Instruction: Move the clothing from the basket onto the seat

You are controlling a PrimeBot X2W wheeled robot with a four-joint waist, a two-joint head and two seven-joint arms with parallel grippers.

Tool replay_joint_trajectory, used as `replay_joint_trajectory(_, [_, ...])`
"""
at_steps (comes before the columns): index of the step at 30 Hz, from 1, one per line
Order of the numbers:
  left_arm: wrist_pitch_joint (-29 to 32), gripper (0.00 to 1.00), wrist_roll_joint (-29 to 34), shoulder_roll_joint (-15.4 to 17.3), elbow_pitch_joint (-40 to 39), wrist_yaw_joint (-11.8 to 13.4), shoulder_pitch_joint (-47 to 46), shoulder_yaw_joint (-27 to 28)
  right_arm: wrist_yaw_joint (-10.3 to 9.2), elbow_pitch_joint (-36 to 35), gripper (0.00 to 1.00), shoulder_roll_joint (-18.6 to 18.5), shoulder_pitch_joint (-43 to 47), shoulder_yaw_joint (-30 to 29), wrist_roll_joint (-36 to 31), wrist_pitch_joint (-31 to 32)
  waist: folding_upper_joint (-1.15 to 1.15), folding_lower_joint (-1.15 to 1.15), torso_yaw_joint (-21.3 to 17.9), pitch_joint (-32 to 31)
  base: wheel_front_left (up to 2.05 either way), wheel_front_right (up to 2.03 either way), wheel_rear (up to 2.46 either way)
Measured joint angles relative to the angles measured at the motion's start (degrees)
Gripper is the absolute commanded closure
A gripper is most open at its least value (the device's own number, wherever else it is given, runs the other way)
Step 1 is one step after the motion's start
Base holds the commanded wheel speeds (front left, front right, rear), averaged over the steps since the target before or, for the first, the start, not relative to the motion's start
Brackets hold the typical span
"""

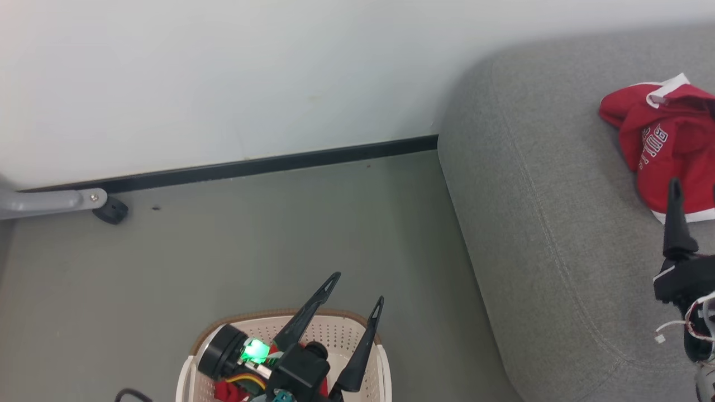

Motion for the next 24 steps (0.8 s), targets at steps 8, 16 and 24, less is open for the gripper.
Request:
replay_joint_trajectory(8, [-0.02, 0.0, -2.04, 0.31, 0.12, 0.91, 5.56, 3.21, -0.8, -8.94, 0.0, 2.61, 10.0, 1.07, -2.1, 0.0, 0.0, 0.0, 0.45, -5.56, 0.0, 0.0, 0.0])
replay_joint_trajectory(16, [-0.19, 0.0, -3.0, 0.31, 0.48, 1.38, 10.09, 7.55, -1.63, -16.71, 0.0, 5.52, 19.03, 1.83, -3.26, 0.0, 0.0, 0.01, 1.36, -9.81, 0.0, 0.0, 0.0])
replay_joint_trajectory(24, [-0.19, 0.0, -3.22, 0.05, 2.25, 1.4, 14.44, 15.06, -2.18, -22.46, 0.0, 7.48, 25.13, 3.39, -4.2, 0.0, 0.0, 0.01, 2.72, -12.64, 0.0, 0.0, 0.0])
